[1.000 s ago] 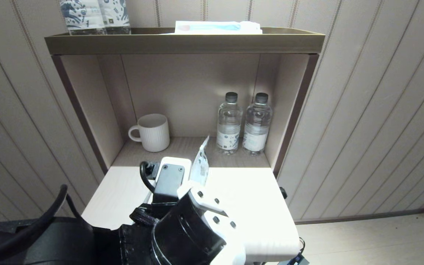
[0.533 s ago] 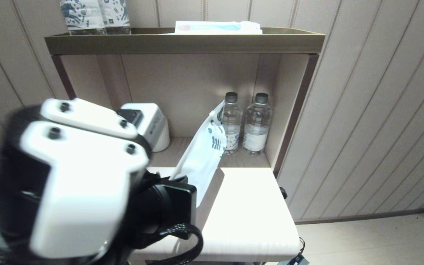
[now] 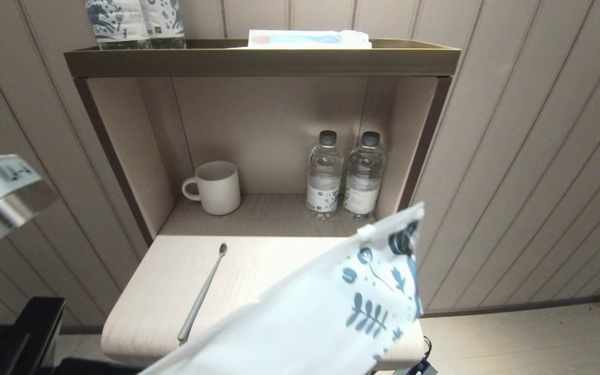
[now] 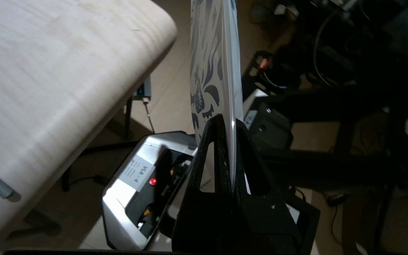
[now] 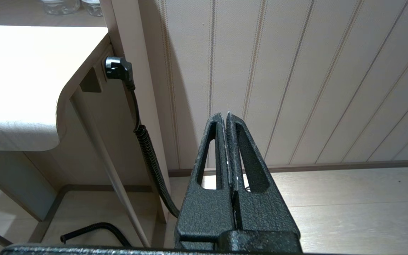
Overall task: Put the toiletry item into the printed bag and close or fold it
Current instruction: Hand it to the other hand
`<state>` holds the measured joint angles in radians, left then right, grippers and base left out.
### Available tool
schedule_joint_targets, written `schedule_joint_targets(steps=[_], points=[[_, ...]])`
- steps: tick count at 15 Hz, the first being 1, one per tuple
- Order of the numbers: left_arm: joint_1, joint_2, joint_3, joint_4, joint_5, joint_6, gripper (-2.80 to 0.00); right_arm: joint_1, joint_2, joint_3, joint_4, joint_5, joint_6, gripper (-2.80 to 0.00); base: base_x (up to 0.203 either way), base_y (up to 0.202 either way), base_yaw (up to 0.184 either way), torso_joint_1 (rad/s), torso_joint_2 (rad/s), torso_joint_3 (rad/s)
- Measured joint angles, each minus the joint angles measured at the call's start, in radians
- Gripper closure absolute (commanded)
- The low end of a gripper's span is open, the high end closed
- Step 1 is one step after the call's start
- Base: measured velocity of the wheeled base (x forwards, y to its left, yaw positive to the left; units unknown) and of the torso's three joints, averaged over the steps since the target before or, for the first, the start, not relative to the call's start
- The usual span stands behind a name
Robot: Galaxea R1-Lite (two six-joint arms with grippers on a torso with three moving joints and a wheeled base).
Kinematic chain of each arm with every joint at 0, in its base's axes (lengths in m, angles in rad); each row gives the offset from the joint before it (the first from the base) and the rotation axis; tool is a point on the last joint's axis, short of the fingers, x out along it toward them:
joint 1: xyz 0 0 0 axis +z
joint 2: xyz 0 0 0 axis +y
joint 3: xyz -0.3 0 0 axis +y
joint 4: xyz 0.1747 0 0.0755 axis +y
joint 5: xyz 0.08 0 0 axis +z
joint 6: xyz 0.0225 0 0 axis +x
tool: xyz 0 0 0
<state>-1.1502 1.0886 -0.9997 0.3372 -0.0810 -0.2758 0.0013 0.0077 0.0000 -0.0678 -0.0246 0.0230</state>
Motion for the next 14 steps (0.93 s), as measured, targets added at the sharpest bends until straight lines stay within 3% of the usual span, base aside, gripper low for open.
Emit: schedule_joint_targets(steps=[4,7,10,14], points=[[0.0,-0.048,0.04,-0.007,-0.187,0.199,0.0,0.0,0.0,0.0,0.001,-0.001,0.003,0.0,0.0,0.0,0.0,0.0,0.0,0.0],[0.015,0.007,0.029,-0.049,-0.292,0.282,0.0,0.0,0.0,0.0,0.001,-0.001,0.001,0.0,0.0,0.0,0.0,0.0,0.0,0.0],[0.148,0.143,-0.008,-0.15,-0.373,0.375,0.0,0.0,0.0,-0.001,0.008,0.0,-0.004,0.0,0.0,0.0,0.0,0.0,0.0,0.0],[0.436,0.332,-0.159,-0.184,-0.57,0.49,0.0,0.002,0.016,-0.031,0.137,0.033,-0.05,0.0,0.0,0.0,0.0,0.0,0.0,0.0]])
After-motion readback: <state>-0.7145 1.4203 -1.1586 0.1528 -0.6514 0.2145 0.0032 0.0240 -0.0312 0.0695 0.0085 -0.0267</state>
